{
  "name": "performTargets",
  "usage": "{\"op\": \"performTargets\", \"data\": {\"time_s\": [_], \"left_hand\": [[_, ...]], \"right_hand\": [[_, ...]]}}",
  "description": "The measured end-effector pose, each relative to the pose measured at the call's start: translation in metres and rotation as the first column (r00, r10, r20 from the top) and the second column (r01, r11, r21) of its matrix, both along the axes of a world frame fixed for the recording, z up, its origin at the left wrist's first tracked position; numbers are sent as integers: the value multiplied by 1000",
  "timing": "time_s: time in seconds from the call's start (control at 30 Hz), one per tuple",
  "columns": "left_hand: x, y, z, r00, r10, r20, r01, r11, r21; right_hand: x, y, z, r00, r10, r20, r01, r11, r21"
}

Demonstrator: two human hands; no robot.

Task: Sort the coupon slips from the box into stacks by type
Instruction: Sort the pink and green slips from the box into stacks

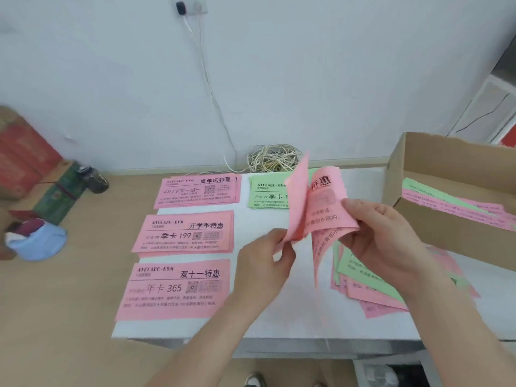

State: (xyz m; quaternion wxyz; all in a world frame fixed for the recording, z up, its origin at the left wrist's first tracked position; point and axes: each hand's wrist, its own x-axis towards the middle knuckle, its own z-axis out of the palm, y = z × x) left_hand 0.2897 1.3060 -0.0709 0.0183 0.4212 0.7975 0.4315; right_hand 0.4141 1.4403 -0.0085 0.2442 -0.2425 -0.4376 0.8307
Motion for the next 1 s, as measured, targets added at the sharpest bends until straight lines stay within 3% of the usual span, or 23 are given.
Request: {"op": "performTargets", "data": {"time_s": [0.1,0.2,0.27,0.33,0.47,0.5,0.57,0.77,0.83,1.0], "left_hand": [[-40,-41,21,982,180,-47,-174,978,119],[-85,-97,36,934,209,-288,-163,971,175],[-112,-134,40,858,156,-490,-135,988,79],[-131,-163,38,826,28,-563,-110,988,-111],[-142,-194,2,913,-89,-397,-76,921,-381],[-143,-200,-5,900,-201,-388,1,889,-458],[-146,-210,-29,791,-350,-501,40,848,-529],[-149,-216,-55,742,-422,-520,51,810,-585],[-149,-215,-52,794,-399,-458,54,798,-601],[-155,-221,-41,777,-331,-535,59,885,-462]], "right_hand": [[-38,-22,10,997,72,28,-73,997,31],[-64,-37,10,987,106,118,-121,984,132],[-74,-41,7,979,102,178,-139,967,212],[-81,-43,4,968,63,244,-135,947,293],[-90,-47,2,979,-39,200,-29,946,324],[-93,-48,4,980,-52,193,-13,946,324],[-97,-52,7,983,-57,172,2,953,303],[-111,-61,13,999,12,53,-18,993,114],[-115,-67,12,997,72,35,-75,993,88],[-125,-80,2,985,158,69,-156,987,-23]]}}
